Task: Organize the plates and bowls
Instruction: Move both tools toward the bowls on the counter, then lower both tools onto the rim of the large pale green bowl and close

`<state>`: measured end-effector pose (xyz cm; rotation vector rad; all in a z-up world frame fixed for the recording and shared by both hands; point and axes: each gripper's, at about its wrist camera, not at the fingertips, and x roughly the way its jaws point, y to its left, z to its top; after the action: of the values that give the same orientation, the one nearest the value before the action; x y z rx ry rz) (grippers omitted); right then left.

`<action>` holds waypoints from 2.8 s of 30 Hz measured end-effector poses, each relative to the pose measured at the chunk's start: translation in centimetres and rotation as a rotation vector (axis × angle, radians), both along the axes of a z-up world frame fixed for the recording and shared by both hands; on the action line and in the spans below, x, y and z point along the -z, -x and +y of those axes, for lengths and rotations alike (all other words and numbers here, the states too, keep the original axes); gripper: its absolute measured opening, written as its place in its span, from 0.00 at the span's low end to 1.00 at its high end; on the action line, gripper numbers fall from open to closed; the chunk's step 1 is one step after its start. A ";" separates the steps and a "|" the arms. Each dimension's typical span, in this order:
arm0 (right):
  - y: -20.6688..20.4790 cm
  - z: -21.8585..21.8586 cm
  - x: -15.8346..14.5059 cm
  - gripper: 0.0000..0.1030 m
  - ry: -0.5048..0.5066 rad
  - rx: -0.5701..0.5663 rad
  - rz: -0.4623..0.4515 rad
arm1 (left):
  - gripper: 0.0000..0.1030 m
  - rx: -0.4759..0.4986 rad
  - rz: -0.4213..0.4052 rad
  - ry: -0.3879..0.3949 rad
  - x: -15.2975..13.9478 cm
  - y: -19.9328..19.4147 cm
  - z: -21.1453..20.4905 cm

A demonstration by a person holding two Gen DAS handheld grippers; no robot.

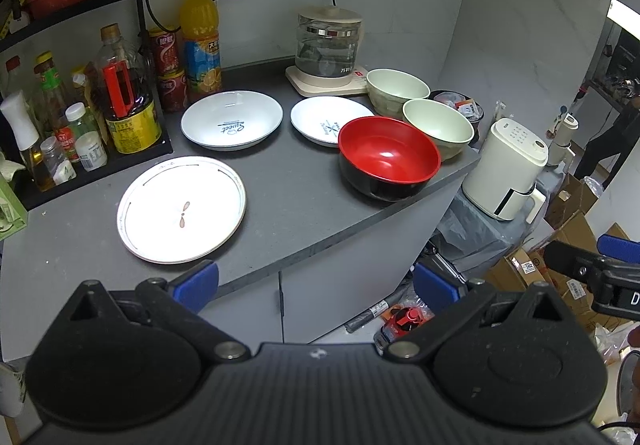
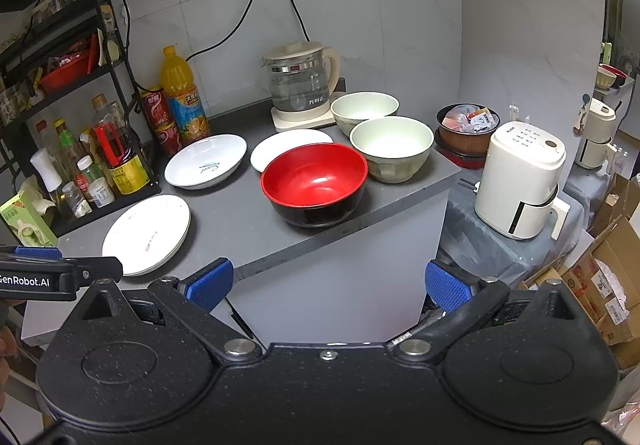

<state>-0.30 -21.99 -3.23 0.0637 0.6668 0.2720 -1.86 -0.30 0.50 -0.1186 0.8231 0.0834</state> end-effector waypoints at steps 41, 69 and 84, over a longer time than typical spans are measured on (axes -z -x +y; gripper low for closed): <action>-0.3 0.8 -0.5 1.00 0.001 -0.030 -0.005 | 1.00 -0.030 -0.002 0.002 -0.6 0.5 0.7; -6.1 2.8 0.0 1.00 0.037 -0.020 0.054 | 0.99 -0.018 0.030 0.074 0.3 -6.5 3.2; -13.2 4.3 -0.1 1.00 0.007 0.085 0.043 | 0.99 0.075 0.040 0.100 0.7 -15.8 5.2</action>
<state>12.93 -17.68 -3.11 0.0915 0.7062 0.1871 13.98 4.87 -0.22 -0.1809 0.8712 -0.0264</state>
